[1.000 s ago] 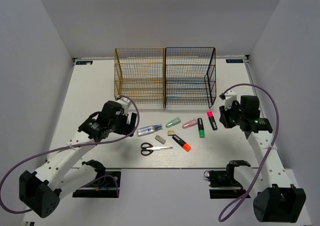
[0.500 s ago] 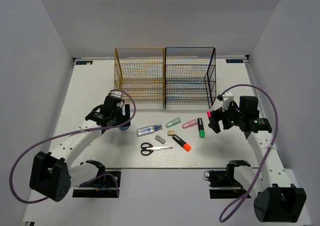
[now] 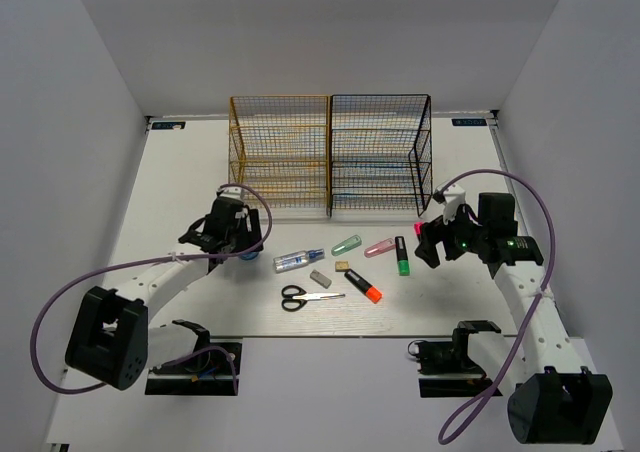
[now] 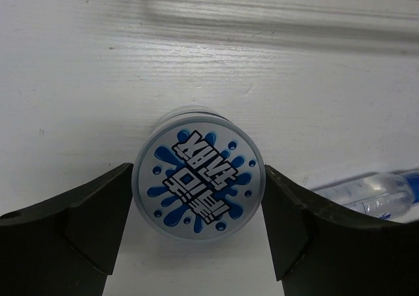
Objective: Sort the stationery into containers
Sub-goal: Pick up the stationery from the center of the board, then place the stationery in the storage box.
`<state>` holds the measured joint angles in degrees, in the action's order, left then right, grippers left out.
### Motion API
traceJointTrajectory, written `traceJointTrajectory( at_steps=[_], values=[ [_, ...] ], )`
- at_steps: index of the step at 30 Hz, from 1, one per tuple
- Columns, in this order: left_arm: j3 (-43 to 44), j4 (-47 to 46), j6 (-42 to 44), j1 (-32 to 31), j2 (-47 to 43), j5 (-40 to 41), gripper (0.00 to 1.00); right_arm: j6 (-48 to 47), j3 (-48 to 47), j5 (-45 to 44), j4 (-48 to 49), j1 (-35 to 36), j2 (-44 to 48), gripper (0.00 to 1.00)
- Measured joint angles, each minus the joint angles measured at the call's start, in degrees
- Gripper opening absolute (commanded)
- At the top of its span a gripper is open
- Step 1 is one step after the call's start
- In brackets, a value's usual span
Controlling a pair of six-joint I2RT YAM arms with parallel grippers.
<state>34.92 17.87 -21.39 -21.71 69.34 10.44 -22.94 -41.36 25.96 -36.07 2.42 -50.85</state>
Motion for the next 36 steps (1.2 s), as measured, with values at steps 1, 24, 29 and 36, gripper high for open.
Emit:
traceJointTrajectory(
  at_steps=[1,24,29,36],
  values=[
    [-0.28,-0.61,-0.11,-0.13,0.09,0.33,0.83,-0.04,0.0,0.09,0.0,0.02,-0.11,0.91],
    [11.5,11.72,1.49,-12.59,-7.1,8.94,0.0,-1.29,0.02,4.61,-1.09,0.02,-0.42,0.78],
    [26.08,11.5,2.93,-11.78,-4.44,6.78,0.0,-1.92,0.02,5.22,-1.14,0.02,-0.39,0.56],
    [45.13,8.02,3.32,-5.86,13.38,-0.92,0.0,-3.67,1.6,9.29,-1.11,0.02,0.5,0.0]
  ],
)
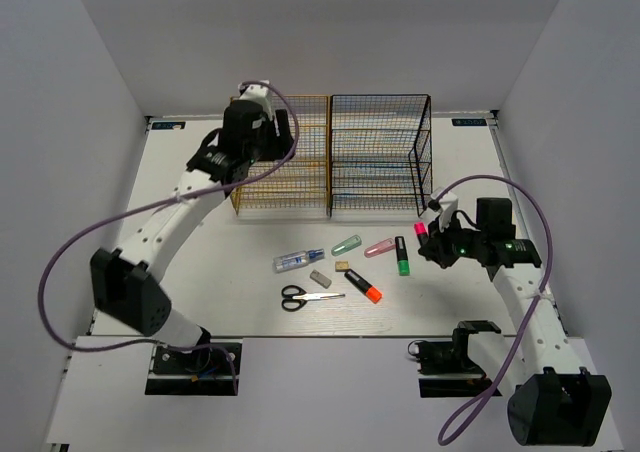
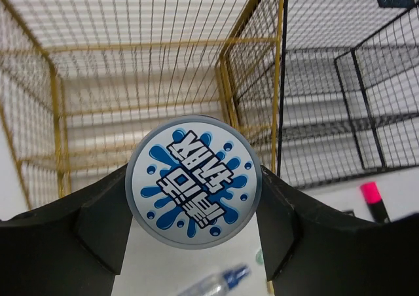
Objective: Sort the stationery into containers
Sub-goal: Place the stationery in the storage box.
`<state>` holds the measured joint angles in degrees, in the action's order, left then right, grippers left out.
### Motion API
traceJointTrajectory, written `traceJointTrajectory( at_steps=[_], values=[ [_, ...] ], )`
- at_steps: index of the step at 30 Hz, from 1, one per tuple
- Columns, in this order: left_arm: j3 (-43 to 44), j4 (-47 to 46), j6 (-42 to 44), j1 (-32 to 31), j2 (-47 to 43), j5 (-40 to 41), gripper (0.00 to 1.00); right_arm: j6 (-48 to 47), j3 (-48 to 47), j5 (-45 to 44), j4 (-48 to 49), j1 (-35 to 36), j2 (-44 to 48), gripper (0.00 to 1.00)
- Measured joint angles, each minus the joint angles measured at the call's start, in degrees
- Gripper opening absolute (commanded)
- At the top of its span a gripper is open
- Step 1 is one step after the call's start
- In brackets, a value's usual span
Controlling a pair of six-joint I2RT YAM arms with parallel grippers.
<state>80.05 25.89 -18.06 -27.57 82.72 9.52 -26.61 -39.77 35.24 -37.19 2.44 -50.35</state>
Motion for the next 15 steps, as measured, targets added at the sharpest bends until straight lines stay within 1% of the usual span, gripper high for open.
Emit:
traceJointTrajectory(
  at_steps=[4,6,10,15],
  values=[
    [8.44,-3.02,0.11,2.19,10.36,-3.26,0.0,-0.57,0.35,0.33,0.02,0.0,-0.15,0.0],
    [10.43,-4.85,0.17,3.04,13.42,-4.28,0.0,-0.74,0.35,0.57,0.02,0.0,-0.37,0.0],
    [13.73,-7.58,-0.44,4.74,17.42,-6.12,0.0,-1.01,0.74,1.01,0.15,0.0,-0.46,0.0],
    [15.34,-10.71,-3.43,7.02,18.82,-7.98,0.0,-1.07,1.25,1.18,0.22,0.0,-1.31,0.0]
  ],
)
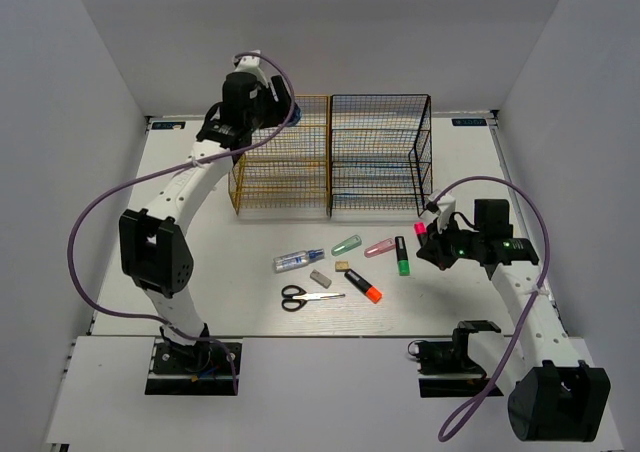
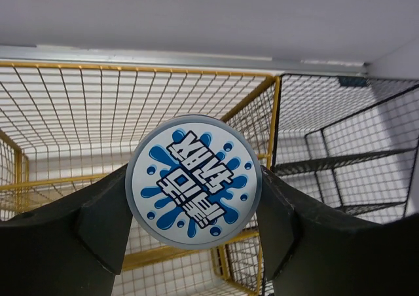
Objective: Sort the stationery into containers
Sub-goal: Place the stationery in the storage box.
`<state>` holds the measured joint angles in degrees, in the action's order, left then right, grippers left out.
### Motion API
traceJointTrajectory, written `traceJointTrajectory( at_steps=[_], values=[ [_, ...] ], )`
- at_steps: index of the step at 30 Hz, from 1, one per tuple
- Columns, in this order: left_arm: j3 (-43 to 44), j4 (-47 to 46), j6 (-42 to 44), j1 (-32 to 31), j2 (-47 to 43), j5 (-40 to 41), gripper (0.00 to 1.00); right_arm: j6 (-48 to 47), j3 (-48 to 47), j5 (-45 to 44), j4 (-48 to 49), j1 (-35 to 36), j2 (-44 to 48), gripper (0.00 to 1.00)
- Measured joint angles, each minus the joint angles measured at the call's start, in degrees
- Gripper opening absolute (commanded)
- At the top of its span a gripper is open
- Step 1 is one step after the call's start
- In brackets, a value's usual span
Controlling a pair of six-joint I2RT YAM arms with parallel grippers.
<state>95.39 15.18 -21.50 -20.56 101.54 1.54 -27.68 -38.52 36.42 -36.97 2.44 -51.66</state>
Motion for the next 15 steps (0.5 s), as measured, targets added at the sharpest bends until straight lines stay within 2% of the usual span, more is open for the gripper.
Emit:
traceJointTrajectory(
  at_steps=[9,15],
  values=[
    [2.25,-5.2,-6.73,4.98,2.73,-3.3,0.0,-0.35,0.04,0.17,0.04,0.0,-0.26,0.0],
    [3.34,-6.54,-9.35,6.12,6.12,-5.03,0.0,-0.81,0.07,0.17,0.22,0.0,-0.74,0.0]
  ],
)
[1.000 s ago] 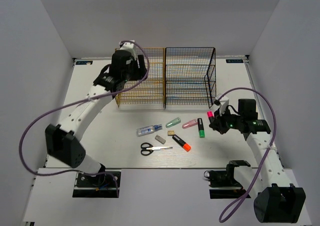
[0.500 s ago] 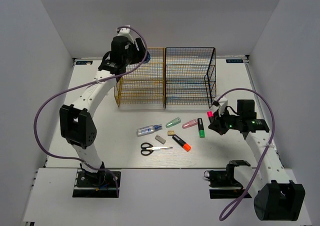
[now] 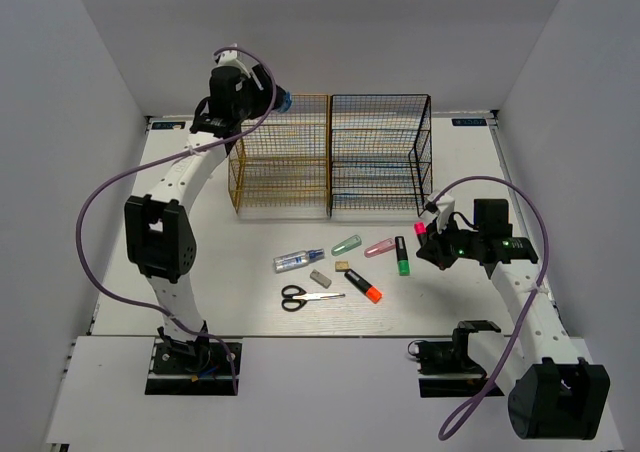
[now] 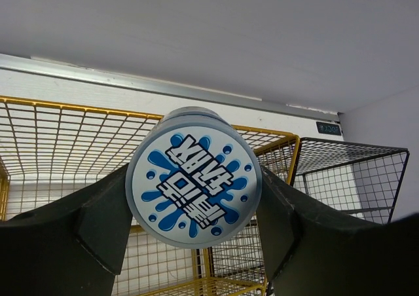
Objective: Sort the stationery into containers
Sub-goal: Place the stationery in the storage box.
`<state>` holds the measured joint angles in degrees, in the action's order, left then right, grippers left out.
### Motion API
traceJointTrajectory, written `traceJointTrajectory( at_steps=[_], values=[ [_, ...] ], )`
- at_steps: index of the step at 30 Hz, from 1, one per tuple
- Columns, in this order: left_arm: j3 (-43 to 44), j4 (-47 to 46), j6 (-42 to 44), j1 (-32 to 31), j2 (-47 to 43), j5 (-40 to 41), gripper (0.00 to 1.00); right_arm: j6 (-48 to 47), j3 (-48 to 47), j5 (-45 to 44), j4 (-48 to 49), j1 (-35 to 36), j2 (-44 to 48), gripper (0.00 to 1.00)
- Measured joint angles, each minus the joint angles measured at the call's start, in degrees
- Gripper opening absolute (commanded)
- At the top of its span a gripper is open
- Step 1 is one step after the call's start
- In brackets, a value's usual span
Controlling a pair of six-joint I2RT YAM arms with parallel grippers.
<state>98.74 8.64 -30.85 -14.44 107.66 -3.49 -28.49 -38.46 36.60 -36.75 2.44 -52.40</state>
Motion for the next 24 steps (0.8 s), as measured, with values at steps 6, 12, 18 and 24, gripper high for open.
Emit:
traceJointTrajectory(
  at_steps=[6,12,18,24],
  values=[
    [0.17,-0.94,-0.7,0.15,0.68,-0.63,0.0,-0.24,0.0,-0.02,0.33,0.0,-0.22,0.0],
    [-0.2,-0.92,-1.16,0.17,0.68,-1.92,0.0,-0.26,0.0,-0.02,0.48,0.0,-0.22,0.0],
    [-3.39,-2.95,-1.14,0.37,-0.22,-2.19,0.0,-0.24,0.0,-0.07,0.48,0.0,-0.22,0.0],
    [-5.44,-2.62,-1.16,0.83,-0.63,-2.64,0.0,-0.24,0.0,-0.07,0.5,0.0,-0.22,0.0]
  ],
)
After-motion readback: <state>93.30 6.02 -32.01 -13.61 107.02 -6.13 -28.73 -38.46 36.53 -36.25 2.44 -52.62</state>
